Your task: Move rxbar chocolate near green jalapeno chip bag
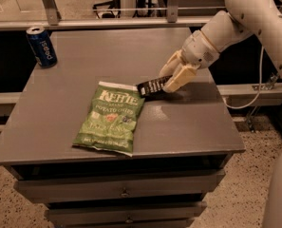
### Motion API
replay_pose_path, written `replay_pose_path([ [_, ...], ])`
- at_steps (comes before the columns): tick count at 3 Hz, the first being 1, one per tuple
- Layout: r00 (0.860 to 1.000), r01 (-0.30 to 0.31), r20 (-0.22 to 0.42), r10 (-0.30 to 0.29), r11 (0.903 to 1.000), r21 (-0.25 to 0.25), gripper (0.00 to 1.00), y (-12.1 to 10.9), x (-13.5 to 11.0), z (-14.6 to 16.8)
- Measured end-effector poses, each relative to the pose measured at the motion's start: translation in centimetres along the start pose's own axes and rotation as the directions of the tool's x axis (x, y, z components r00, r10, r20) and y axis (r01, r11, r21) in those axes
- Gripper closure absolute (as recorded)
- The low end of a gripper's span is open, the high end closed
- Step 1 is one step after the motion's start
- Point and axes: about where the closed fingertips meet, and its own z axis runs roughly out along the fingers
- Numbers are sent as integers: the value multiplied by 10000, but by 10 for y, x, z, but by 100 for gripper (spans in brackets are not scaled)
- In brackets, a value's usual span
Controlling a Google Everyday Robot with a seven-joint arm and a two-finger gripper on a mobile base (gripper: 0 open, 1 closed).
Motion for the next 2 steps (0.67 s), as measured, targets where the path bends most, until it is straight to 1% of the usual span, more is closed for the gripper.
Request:
replay_pose_path([
  [1, 9989, 457, -112, -459, 9988, -183, 13, 4, -5, 1],
  [2, 9991, 399, -108, -398, 9992, 95, 0, 2, -5, 0],
])
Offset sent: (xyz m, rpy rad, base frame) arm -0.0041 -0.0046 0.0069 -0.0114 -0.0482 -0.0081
